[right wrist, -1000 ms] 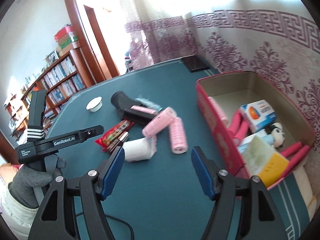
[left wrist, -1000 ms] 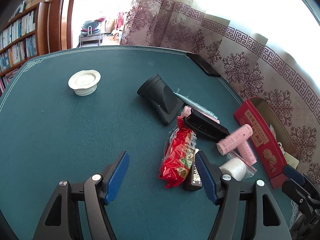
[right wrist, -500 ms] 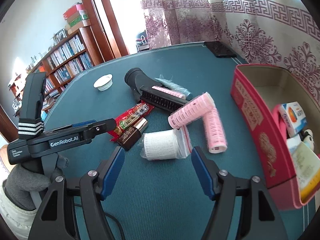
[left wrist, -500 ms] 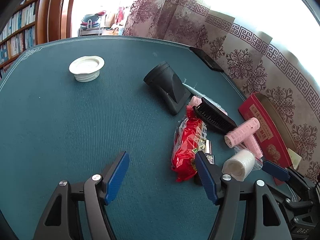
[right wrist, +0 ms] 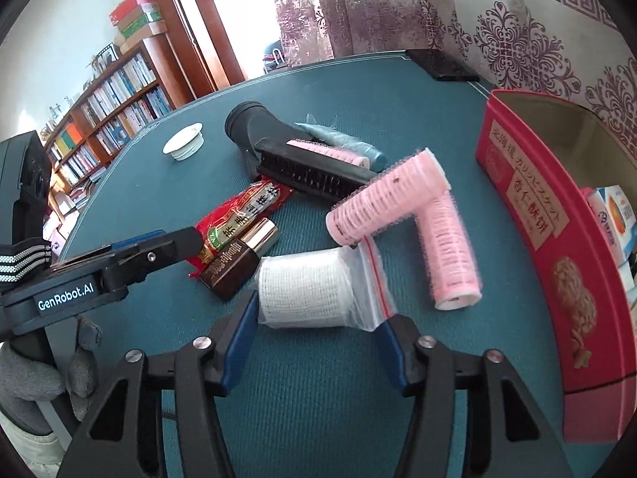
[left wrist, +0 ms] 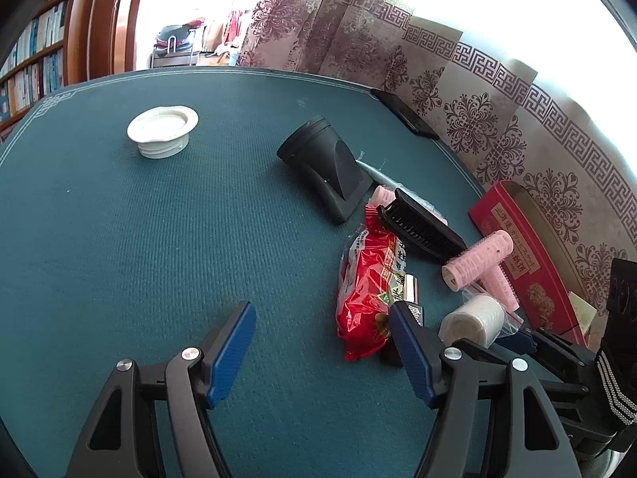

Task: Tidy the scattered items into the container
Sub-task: 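Move the left gripper to the red snack packet while the right gripper approaches the white gauze roll, then grasp the red snack packet with the left gripper while the right gripper grasps the gauze roll, then carry the packet and gauze roll into the red tin box and release them, then grasp the small brown bottle with the left gripper while the right gripper approaches the pink curlers, then lift the brown bottle with the left gripper while the right gripper grasps a pink curler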

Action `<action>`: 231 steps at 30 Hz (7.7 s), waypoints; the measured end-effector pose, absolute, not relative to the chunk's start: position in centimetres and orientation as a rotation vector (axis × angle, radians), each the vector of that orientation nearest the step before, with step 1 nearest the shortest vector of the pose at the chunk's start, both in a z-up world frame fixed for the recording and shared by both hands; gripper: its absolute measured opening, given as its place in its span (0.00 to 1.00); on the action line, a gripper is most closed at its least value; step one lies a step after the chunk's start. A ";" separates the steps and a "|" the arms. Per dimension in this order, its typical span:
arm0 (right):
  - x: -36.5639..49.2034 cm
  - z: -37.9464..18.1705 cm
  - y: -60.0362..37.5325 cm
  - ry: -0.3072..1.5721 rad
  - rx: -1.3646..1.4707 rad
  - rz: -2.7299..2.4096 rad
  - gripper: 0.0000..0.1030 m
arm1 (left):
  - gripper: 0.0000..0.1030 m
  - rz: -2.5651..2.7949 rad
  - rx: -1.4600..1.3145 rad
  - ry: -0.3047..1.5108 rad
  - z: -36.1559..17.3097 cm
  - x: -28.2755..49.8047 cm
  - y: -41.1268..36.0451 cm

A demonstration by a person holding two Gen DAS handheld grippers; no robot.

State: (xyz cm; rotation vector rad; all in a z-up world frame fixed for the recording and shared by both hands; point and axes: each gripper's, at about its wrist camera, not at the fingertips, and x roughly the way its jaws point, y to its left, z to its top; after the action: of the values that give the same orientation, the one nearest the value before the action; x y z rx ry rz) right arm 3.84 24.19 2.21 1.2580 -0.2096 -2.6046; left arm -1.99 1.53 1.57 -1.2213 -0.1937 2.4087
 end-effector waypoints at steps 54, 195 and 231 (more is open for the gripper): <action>6.9 5.2 26.0 -0.274 1.108 -2.656 0.43 | 0.30 2.476 -1.074 -0.060 4.5 1.6 2.9; 6.3 6.0 27.3 -0.128 1.062 -2.787 0.71 | 0.21 2.421 -1.154 -0.046 1.7 0.4 6.9; 0.6 4.7 27.1 -0.022 1.152 -2.800 0.55 | 0.22 2.397 -1.139 -0.078 1.0 0.9 6.6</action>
State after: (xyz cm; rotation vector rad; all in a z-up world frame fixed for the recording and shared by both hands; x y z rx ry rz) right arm 0.61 27.12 4.74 1.1517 -0.0222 -2.7999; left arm 0.94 6.59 0.98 -1.1392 -0.0783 2.3972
